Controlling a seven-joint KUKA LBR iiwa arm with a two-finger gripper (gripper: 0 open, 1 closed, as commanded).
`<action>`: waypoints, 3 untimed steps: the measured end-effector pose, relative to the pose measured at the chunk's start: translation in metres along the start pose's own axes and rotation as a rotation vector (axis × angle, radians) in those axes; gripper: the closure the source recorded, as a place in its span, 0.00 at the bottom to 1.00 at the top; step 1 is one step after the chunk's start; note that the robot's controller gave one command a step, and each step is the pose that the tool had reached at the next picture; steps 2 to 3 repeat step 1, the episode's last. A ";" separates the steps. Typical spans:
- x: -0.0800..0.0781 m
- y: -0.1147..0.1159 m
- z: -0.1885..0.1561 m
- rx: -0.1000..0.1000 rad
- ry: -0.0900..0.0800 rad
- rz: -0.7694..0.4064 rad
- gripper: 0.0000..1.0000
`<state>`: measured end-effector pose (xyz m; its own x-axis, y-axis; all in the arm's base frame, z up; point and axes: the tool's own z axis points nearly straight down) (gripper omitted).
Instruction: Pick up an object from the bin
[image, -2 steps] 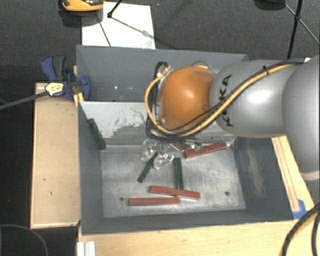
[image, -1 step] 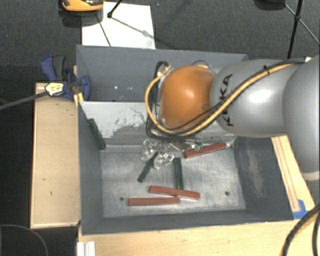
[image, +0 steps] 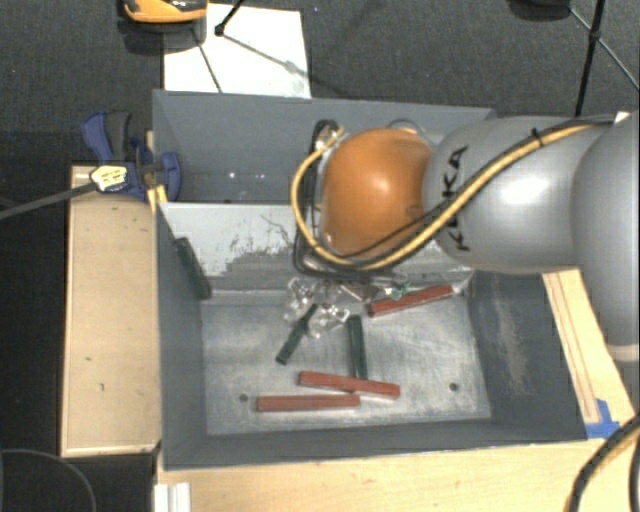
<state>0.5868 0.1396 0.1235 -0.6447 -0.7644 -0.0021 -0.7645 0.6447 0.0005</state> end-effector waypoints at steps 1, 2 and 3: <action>-0.001 0.000 -0.009 0.002 -0.002 0.002 1.00; -0.001 0.000 -0.009 0.002 -0.002 0.002 1.00; -0.001 0.000 -0.009 0.002 -0.002 0.002 1.00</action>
Offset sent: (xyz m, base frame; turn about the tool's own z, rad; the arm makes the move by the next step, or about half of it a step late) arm 0.0001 0.0000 0.0331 0.0000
